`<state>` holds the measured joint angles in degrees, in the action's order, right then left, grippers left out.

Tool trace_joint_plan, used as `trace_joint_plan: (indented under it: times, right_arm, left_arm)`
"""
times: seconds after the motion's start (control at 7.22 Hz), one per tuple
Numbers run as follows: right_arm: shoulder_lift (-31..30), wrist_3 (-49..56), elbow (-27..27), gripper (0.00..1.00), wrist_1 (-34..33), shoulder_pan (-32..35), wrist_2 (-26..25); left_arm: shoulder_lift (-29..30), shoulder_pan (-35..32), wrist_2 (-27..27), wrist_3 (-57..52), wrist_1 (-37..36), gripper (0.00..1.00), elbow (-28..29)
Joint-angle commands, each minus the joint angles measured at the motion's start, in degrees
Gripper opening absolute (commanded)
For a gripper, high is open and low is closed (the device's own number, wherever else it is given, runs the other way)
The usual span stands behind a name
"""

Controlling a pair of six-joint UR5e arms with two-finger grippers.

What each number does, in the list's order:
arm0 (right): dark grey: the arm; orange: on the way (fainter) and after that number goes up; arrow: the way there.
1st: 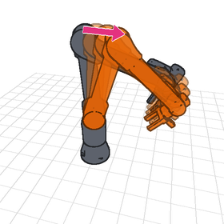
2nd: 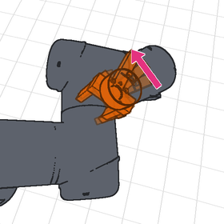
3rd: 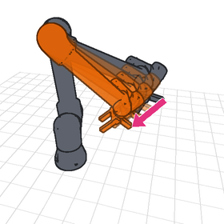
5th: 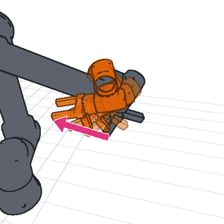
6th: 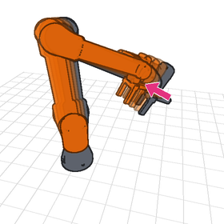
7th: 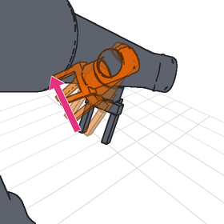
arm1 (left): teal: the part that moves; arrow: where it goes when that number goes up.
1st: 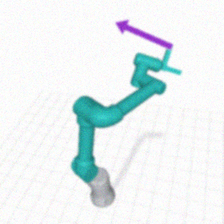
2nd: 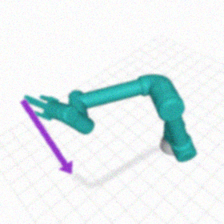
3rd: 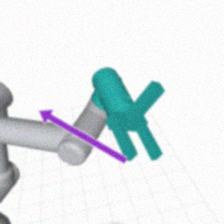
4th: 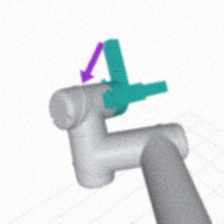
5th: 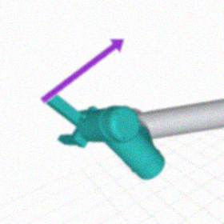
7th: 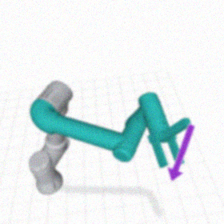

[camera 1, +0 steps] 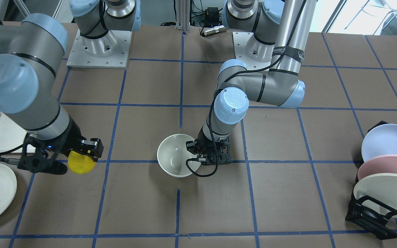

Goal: Place bowl and put lemon in it

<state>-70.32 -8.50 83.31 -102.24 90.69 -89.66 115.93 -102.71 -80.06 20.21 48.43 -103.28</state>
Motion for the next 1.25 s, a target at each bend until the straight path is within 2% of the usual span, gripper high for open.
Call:
trace_joint_plan:
  times: [0.0, 0.14, 0.28, 0.42, 0.55, 0.69, 0.97, 1.11]
  right_arm:
    - [1.7, -6.9, -0.1, 0.00, -1.6, 5.5, 4.1]
    - [2.1, -9.9, 0.0, 0.00, -2.7, 8.2, 4.3]
    - [3.2, -10.8, 0.1, 0.00, -3.8, 10.4, 4.2]
    - [4.0, -13.0, 0.1, 0.00, -5.1, 12.5, 4.2]
    - [5.3, -16.7, 0.2, 0.00, -6.2, 14.1, 4.2]
    - [6.3, -19.7, 0.5, 0.00, -8.1, 15.6, 4.2]
    - [9.3, -21.6, 0.7, 0.00, -11.7, 19.1, 4.1]
    - [10.6, -21.7, 0.9, 0.00, -12.4, 19.7, 3.7]
  left_arm:
    - [-0.7, 0.1, -0.4, -0.7, 0.9, 1.00, 0.9]
    - [-2.5, 0.7, 0.2, -1.0, 3.2, 1.00, 1.8]
    - [-5.6, 1.5, -0.2, -4.2, 12.1, 1.00, 5.6]
    - [-9.1, 3.1, -0.4, -9.1, 26.3, 1.00, 11.1]
    - [-12.6, 4.7, -1.5, -13.5, 37.2, 1.00, 14.6]
    - [-16.8, 5.0, -2.4, -15.3, 40.7, 1.00, 15.5]
    - [-24.4, 4.4, -6.9, -15.3, 42.4, 1.00, 14.7]
    - [-25.5, 4.4, -7.3, -15.5, 42.7, 1.00, 12.8]
